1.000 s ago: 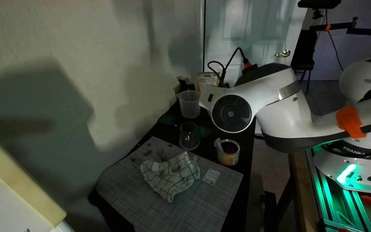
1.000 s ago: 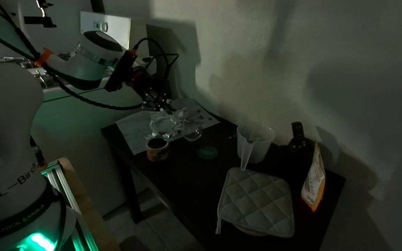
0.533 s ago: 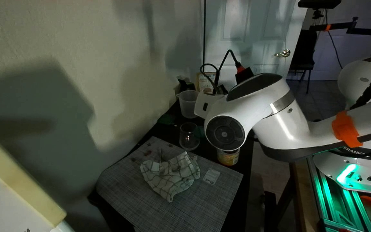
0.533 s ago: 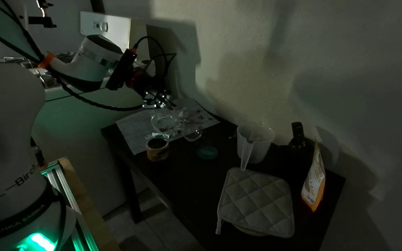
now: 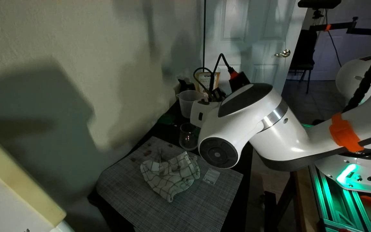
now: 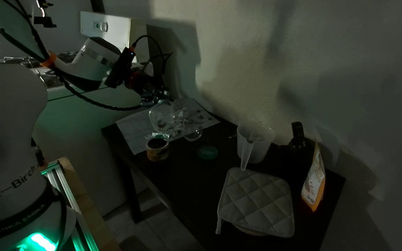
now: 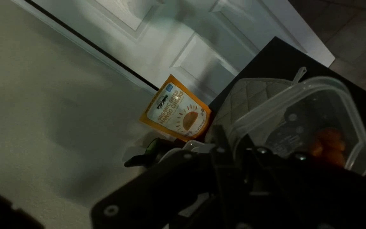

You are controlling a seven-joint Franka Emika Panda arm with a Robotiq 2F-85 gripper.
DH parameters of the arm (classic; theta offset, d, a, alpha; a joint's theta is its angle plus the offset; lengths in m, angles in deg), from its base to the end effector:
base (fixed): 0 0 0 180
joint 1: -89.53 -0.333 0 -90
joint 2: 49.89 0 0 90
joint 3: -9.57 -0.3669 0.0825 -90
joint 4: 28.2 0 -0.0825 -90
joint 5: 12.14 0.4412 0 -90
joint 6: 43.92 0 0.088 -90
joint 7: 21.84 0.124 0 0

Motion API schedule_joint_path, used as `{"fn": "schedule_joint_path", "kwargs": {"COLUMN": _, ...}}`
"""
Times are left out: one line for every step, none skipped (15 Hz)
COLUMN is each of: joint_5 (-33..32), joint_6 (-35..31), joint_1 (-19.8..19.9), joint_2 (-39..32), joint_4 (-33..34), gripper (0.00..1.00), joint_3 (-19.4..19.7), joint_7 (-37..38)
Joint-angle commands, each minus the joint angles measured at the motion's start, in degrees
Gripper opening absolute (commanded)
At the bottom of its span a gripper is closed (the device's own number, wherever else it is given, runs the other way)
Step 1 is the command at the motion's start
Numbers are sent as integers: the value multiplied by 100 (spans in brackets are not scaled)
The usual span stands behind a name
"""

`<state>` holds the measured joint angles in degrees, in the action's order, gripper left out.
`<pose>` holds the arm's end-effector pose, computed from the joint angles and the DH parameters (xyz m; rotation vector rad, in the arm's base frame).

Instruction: Pour the coffee grinds in the bowl into the can

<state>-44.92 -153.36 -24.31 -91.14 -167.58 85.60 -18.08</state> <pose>0.4119 0.1941 0.2480 1.6311 0.7025 -0.3604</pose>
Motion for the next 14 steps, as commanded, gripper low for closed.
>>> {"fn": "schedule_joint_path", "kwargs": {"joint_5": -502, "joint_6": 578, "joint_1": 530, "joint_2": 732, "joint_4": 279, "gripper": 3, "joint_3": -526, "joint_7": 301}}
{"fn": "schedule_joint_path", "kwargs": {"joint_5": -630, "joint_6": 749, "joint_1": 690, "joint_2": 858, "joint_4": 361, "gripper": 3, "joint_3": -702, "joint_7": 346}}
{"fn": "schedule_joint_path", "kwargs": {"joint_5": -767, "joint_6": 919, "joint_1": 879, "joint_2": 999, "joint_4": 433, "gripper": 3, "joint_3": -909, "joint_7": 405}}
{"fn": "schedule_joint_path", "kwargs": {"joint_5": -894, "joint_6": 1119, "joint_1": 1118, "joint_2": 1142, "joint_4": 518, "gripper": 3, "joint_3": -1169, "joint_7": 467}}
{"fn": "schedule_joint_path", "kwargs": {"joint_5": -1026, "joint_6": 1278, "joint_1": 1363, "joint_2": 1293, "joint_4": 590, "gripper": 3, "joint_3": -1427, "joint_7": 535}}
{"fn": "schedule_joint_path", "kwargs": {"joint_5": -1150, "joint_6": 1497, "joint_1": 1657, "joint_2": 1416, "joint_4": 683, "gripper": 3, "joint_3": -1743, "joint_7": 577}}
{"fn": "schedule_joint_path", "kwargs": {"joint_5": -1237, "joint_6": 1756, "joint_1": 1983, "joint_2": 1504, "joint_4": 783, "gripper": 3, "joint_3": -2099, "joint_7": 575}}
{"fn": "schedule_joint_path", "kwargs": {"joint_5": -1350, "joint_6": 1939, "joint_1": 2343, "joint_2": 1621, "joint_4": 861, "gripper": 3, "joint_3": -2480, "joint_7": 629}}
{"fn": "schedule_joint_path", "kwargs": {"joint_5": -1423, "joint_6": 2194, "joint_1": 2709, "joint_2": 1697, "joint_4": 948, "gripper": 3, "joint_3": -2880, "joint_7": 632}}
{"fn": "schedule_joint_path", "kwargs": {"joint_5": -1500, "joint_6": 2358, "joint_1": 3100, "joint_2": 1772, "joint_4": 1019, "gripper": 3, "joint_3": -3290, "joint_7": 659}}
{"fn": "schedule_joint_path", "kwargs": {"joint_5": -1566, "joint_6": 2534, "joint_1": 3507, "joint_2": 1828, "joint_4": 1092, "gripper": 3, "joint_3": -3716, "joint_7": 681}}
{"fn": "schedule_joint_path", "kwargs": {"joint_5": -1622, "joint_6": 2706, "joint_1": 3902, "joint_2": 1889, "joint_4": 1158, "gripper": 3, "joint_3": -4137, "joint_7": 703}}
{"fn": "schedule_joint_path", "kwargs": {"joint_5": -1670, "joint_6": 2841, "joint_1": 4331, "joint_2": 1913, "joint_4": 1226, "gripper": 3, "joint_3": -4582, "joint_7": 729}}
{"fn": "schedule_joint_path", "kwargs": {"joint_5": -1715, "joint_6": 2950, "joint_1": 4751, "joint_2": 1911, "joint_4": 1290, "gripper": 3, "joint_3": -5002, "joint_7": 748}}
